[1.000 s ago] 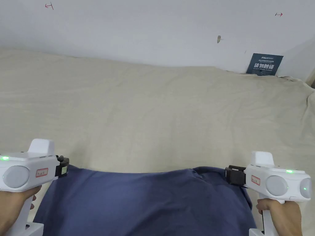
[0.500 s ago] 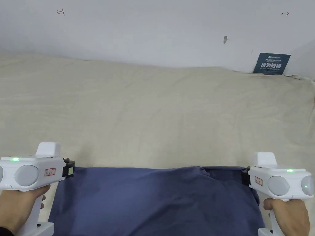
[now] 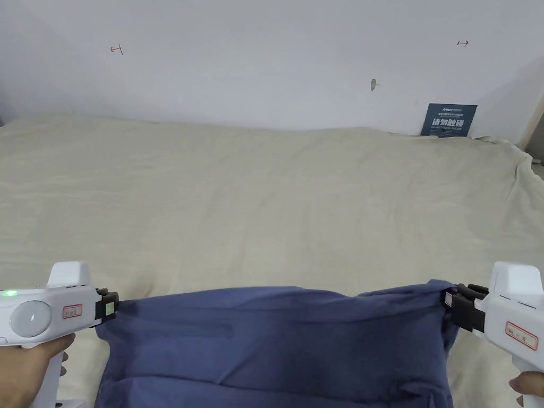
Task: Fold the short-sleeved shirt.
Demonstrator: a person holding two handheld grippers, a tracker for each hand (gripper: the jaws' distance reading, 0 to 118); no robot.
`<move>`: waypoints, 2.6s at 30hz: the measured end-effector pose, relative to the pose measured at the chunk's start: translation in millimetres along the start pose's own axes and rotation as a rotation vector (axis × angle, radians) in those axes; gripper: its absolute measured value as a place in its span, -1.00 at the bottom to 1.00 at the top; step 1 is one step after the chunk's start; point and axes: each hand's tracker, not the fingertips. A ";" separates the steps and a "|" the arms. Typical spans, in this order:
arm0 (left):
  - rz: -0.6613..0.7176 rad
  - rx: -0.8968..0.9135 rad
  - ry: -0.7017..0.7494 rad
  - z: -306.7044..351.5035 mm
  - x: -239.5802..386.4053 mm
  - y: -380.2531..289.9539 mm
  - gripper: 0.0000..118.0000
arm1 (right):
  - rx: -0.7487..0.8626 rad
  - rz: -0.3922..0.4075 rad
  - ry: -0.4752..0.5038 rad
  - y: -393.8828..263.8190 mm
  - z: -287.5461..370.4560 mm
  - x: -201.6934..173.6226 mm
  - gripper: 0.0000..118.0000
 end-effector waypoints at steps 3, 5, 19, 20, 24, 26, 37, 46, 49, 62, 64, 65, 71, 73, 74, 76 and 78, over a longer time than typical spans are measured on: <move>0.004 -0.003 0.006 17.5 -6.0 -17.0 -1.00 | -0.003 -0.023 0.016 -20.0 25.5 -0.2 -0.98; 0.006 -0.011 0.008 28.0 -9.8 -30.8 -1.00 | -0.010 -0.019 0.009 -34.6 38.8 -1.8 -0.98; 0.018 -0.124 0.022 46.9 -23.2 -136.7 -1.00 | -0.193 -0.162 -0.080 -158.8 54.5 13.5 -0.98; 0.013 -0.134 0.028 43.8 -24.3 -142.0 -1.00 | -0.203 -0.176 -0.096 -166.5 50.8 15.7 -0.98; -0.006 -0.144 0.041 31.1 -27.7 -158.6 -1.00 | -0.240 -0.213 -0.128 -188.9 36.2 26.5 -0.98; -0.012 -0.148 0.047 28.3 -29.2 -162.4 -1.00 | -0.254 -0.219 -0.149 -196.0 32.0 25.8 -0.98; 0.019 -0.177 0.050 26.2 -23.3 -164.1 -0.47 | -0.260 -0.219 -0.183 -187.5 38.7 7.5 -0.57; 0.048 0.129 0.025 82.1 -3.9 -125.9 0.76 | -0.003 -0.147 -0.172 -119.7 88.3 -19.8 0.42; -0.002 0.230 0.054 103.9 15.0 -108.2 0.76 | 0.088 -0.106 -0.154 -95.6 101.0 -33.8 0.42; -0.020 0.479 -0.054 138.7 56.5 -74.1 0.03 | 0.340 0.045 -0.202 -51.6 128.2 -80.3 -0.16; -0.043 0.497 -0.052 139.8 63.8 -75.7 -0.35 | 0.356 0.050 -0.209 -49.6 128.9 -83.5 -0.49; -0.063 0.505 -0.046 140.4 67.7 -76.5 -0.61 | 0.367 0.051 -0.211 -49.2 127.7 -82.8 -0.80; -0.110 0.525 -0.031 136.6 79.3 -79.9 -1.00 | 0.399 0.052 -0.208 -51.0 123.4 -81.2 -1.00; -0.101 0.524 -0.037 138.7 80.0 -78.2 -1.00 | 0.400 0.059 -0.205 -51.1 123.5 -82.3 -1.00; -0.093 0.522 -0.043 139.3 80.2 -76.7 -1.00 | 0.400 0.066 -0.208 -50.6 123.2 -83.5 -1.00; -0.084 0.528 -0.051 139.5 79.7 -75.3 -1.00 | 0.402 0.065 -0.202 -50.7 123.1 -83.5 -1.00; -0.081 0.526 -0.053 139.6 79.3 -73.8 -1.00 | 0.402 0.060 -0.197 -50.7 122.1 -83.0 -1.00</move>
